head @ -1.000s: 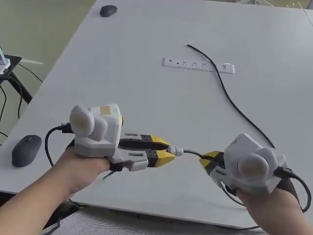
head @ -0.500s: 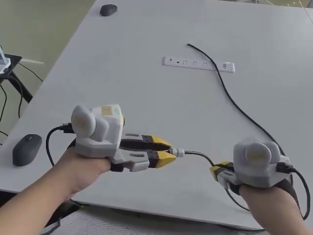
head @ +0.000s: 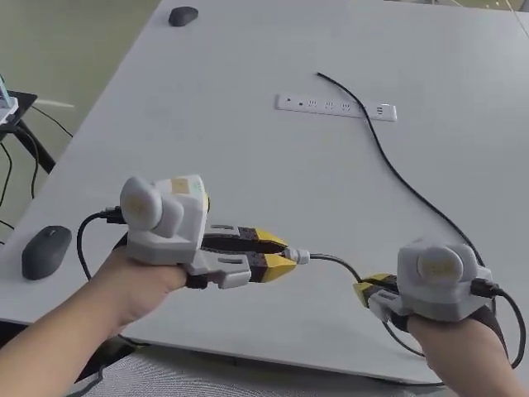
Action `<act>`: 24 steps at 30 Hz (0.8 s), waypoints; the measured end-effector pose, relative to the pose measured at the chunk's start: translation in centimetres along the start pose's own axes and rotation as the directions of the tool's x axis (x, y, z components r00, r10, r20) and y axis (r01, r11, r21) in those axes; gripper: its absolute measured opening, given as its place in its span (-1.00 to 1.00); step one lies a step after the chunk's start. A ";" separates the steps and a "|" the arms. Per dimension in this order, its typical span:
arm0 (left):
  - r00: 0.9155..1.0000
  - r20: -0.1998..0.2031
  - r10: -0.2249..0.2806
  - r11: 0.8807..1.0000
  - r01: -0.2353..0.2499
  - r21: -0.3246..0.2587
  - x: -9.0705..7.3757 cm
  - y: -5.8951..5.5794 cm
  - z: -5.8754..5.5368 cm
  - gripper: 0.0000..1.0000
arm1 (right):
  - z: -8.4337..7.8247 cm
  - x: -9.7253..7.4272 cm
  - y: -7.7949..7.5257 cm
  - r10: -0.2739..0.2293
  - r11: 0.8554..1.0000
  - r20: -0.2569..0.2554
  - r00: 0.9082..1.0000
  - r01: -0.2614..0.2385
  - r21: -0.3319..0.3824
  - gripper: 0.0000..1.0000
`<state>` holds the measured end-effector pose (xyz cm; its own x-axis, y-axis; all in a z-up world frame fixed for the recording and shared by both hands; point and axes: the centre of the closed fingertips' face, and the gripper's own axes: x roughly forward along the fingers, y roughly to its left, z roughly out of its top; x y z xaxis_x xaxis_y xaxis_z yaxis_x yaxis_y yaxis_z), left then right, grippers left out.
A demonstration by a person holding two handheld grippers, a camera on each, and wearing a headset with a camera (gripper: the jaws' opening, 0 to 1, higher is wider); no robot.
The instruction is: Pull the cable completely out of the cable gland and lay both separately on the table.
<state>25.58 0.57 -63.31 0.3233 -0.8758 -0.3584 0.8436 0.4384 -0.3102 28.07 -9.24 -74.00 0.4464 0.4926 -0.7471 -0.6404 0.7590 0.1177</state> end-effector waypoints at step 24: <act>1.000 -0.005 0.010 1.000 -0.010 0.002 -0.4 0.3 -0.1 -0.71 | 7.1 -4.1 5.7 0.181 0.949 0.185 0.966 -0.122 -0.292 -0.66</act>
<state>25.64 1.06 -63.30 0.3300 -0.8702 -0.3658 0.8409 0.4471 -0.3050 27.07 -3.91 -65.64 0.4307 0.6918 -0.5796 -0.8445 0.5354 0.0114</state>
